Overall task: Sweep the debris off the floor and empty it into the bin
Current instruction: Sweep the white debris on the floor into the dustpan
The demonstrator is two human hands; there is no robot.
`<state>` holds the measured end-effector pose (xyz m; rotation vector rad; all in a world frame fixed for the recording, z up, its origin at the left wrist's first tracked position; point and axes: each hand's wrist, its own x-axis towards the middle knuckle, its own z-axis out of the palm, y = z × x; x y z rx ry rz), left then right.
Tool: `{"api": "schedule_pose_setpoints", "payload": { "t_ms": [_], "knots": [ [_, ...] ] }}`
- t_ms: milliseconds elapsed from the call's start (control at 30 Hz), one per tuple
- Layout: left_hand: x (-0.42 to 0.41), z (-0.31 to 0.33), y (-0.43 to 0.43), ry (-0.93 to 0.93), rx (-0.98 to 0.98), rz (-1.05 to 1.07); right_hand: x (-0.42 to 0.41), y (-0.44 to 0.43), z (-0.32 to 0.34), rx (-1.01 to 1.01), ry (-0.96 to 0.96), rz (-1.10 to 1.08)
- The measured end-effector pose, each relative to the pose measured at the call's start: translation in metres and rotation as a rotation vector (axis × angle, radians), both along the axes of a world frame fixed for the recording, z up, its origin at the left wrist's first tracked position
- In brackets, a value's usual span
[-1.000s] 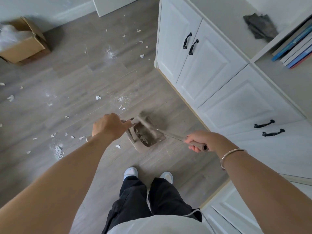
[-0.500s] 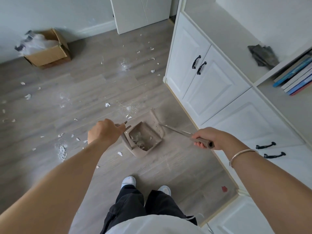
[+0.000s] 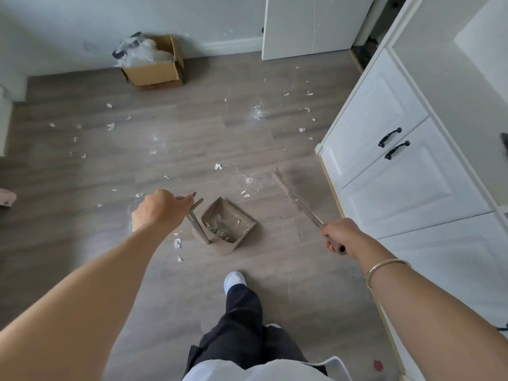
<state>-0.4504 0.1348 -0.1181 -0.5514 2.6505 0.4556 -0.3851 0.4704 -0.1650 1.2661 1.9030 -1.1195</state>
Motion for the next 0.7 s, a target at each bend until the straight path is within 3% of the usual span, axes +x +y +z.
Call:
{"api": "schedule_pose_setpoints", "payload": {
  "t_ms": [100, 467, 700],
  "knots": [
    [-0.029, -0.003, -0.015, -0.008, 0.005, 0.029, -0.036, -0.016, -0.022, 0.088, -0.004, 0.054],
    [-0.127, -0.032, -0.05, -0.029, -0.022, 0.058, -0.133, -0.061, -0.093, 0.121, -0.059, 0.147],
    [-0.151, -0.038, -0.052, -0.044, -0.023, 0.041, -0.173, -0.115, -0.066, -0.123, -0.118, 0.376]
  ]
}}
